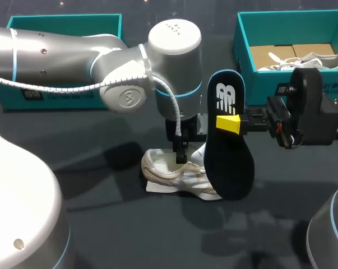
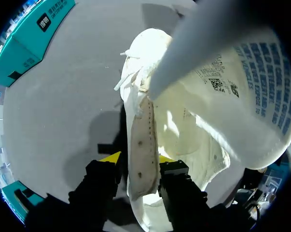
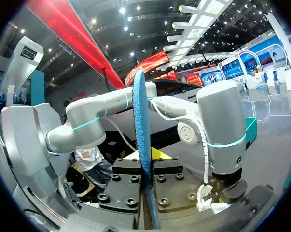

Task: Take the shoe out of the shoebox, open the shoe tongue, remove and reinsert the insole, then place the shoe into the shoebox

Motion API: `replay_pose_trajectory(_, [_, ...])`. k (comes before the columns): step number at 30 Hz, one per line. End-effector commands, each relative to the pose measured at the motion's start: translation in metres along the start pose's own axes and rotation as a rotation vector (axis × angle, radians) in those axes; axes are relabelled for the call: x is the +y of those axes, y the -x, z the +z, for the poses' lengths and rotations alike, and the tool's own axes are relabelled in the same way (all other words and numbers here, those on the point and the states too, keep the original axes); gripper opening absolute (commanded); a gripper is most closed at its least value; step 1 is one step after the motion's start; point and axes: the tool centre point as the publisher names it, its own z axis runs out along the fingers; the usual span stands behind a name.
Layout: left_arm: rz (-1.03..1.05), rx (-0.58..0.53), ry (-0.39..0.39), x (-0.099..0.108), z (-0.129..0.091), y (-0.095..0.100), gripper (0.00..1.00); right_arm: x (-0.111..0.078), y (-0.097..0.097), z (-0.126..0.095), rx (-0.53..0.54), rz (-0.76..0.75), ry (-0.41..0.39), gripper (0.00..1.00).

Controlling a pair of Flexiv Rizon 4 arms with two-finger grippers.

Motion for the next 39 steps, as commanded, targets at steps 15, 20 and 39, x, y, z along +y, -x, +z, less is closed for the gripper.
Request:
replay_pose_trajectory(15, [0.187, 0.108, -0.017, 0.005, -0.021, 0.003, 0.00, -0.004, -0.010, -0.003, -0.060, -0.001, 0.005, 0.00])
replay_pose_trajectory(20, [0.455, 0.130, 0.024, 0.007, -0.042, -0.001, 0.00, -0.004, -0.010, -0.003, -0.060, -0.001, 0.005, 0.00])
replay_pose_trajectory(39, [0.710, 0.085, 0.062, 0.009, -0.052, -0.001, 0.00, -0.004, -0.010, -0.003, -0.060, -0.001, 0.005, 0.00])
